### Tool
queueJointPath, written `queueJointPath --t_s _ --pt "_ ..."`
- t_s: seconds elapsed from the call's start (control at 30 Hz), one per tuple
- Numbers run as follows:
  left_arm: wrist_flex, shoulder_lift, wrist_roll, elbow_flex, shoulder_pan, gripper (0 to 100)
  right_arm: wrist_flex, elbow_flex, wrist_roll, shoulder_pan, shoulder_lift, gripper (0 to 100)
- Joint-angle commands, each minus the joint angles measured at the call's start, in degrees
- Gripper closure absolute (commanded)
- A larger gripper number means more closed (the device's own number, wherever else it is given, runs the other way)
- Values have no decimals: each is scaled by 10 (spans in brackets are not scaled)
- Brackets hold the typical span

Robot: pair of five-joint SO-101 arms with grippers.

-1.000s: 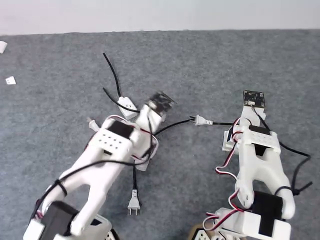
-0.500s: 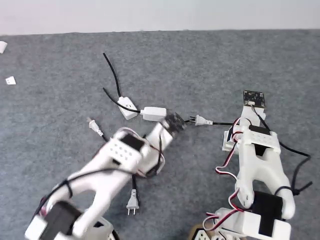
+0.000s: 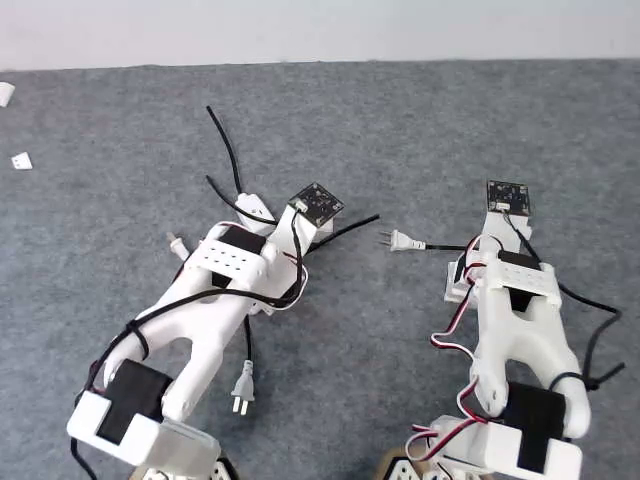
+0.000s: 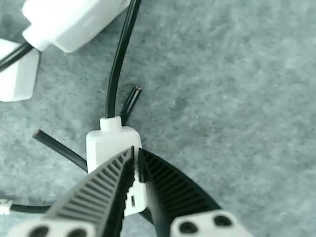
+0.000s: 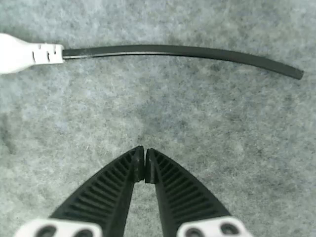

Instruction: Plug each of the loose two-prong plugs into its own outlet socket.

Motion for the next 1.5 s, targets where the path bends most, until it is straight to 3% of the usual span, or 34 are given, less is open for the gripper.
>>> queueJointPath --t_s 0.0,0.13,0.63,0.9,1.1,1.27,1.47 --pt "-12 16 -11 0 -37 988 -6 -29 8 -6 -1 987" --pt "-18 11 -82 8 -62 987 -6 -29 8 -6 -1 987" --pt "-18 11 -226 18 -113 984 -6 -33 8 -12 10 987" --pt "-26 -13 -372 33 -125 985 -6 -33 8 -11 10 987" --pt "-136 -33 -377 50 -169 985 -6 -33 8 -11 10 987" --pt "-265 -44 -375 111 -175 985 -6 -33 8 -11 10 987" --pt "-360 -91 -375 165 -174 985 -6 -33 8 -11 10 987"
